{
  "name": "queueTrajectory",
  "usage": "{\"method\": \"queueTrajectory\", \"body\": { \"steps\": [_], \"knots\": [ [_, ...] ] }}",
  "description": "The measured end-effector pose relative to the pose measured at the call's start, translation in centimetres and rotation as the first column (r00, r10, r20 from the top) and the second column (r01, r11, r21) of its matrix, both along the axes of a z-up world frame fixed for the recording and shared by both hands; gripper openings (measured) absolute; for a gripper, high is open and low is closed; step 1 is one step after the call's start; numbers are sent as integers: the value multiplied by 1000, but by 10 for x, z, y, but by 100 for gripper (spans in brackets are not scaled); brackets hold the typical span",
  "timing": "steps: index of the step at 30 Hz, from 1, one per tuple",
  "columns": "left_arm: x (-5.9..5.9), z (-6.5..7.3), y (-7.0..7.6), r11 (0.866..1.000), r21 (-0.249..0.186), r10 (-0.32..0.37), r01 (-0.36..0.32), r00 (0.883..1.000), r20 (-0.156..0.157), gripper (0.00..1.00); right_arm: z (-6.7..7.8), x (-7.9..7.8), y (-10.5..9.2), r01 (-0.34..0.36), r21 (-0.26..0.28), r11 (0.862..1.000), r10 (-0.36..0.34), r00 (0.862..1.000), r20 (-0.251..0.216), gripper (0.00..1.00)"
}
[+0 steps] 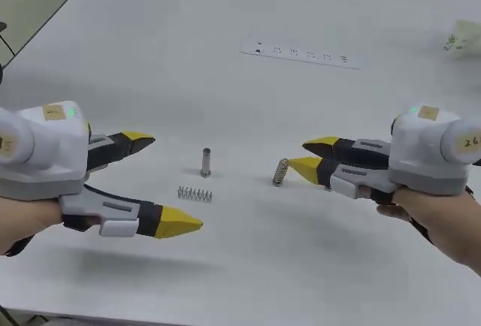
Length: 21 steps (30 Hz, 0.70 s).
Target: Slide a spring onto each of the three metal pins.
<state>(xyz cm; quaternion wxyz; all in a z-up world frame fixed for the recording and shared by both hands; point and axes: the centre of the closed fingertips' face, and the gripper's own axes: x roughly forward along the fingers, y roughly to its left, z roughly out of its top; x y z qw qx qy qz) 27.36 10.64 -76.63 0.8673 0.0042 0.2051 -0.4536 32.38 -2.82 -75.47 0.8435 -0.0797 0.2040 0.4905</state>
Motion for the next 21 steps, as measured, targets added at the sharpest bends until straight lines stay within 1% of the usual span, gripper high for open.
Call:
{"method": "queueTrajectory", "body": {
  "steps": [2, 3, 5, 7, 10, 13, 16, 21],
  "knots": [
    [0, 0, 1, 1000, 2, 0, 0, 1000, -1, 97, 1, -4, 0, -3, 4, 1000, 3, 1000, 2, 21],
    [0, 0, 1, 1000, 2, 1, -1, 1000, -2, 97, 3, -5, 1, -3, 16, 1000, 3, 1000, 5, 21],
    [0, 0, 2, 1000, 1, 3, -3, 1000, 0, 97, 4, -8, 2, -5, 29, 1000, 6, 1000, -4, 21],
    [0, 0, 3, 1000, 0, 4, -4, 1000, -1, 97, 3, -11, 2, -9, 29, 1000, 9, 1000, 3, 21],
    [0, 0, 4, 1000, 1, 5, -5, 1000, -2, 97, 1, -15, 0, -10, 27, 1000, 10, 1000, 1, 21],
    [0, -1, 4, 1000, 6, 5, -5, 1000, -2, 97, 1, -15, -3, 0, 26, 1000, 0, 1000, 10, 19],
    [0, -1, 4, 1000, 3, 7, -7, 1000, -3, 97, 0, -17, -4, 2, 32, 999, -3, 1000, 4, 19],
    [1, -1, 4, 1000, 2, 6, -6, 1000, -2, 97, -7, -25, -4, -25, 24, 999, 25, 1000, -12, 19]
  ]
}}
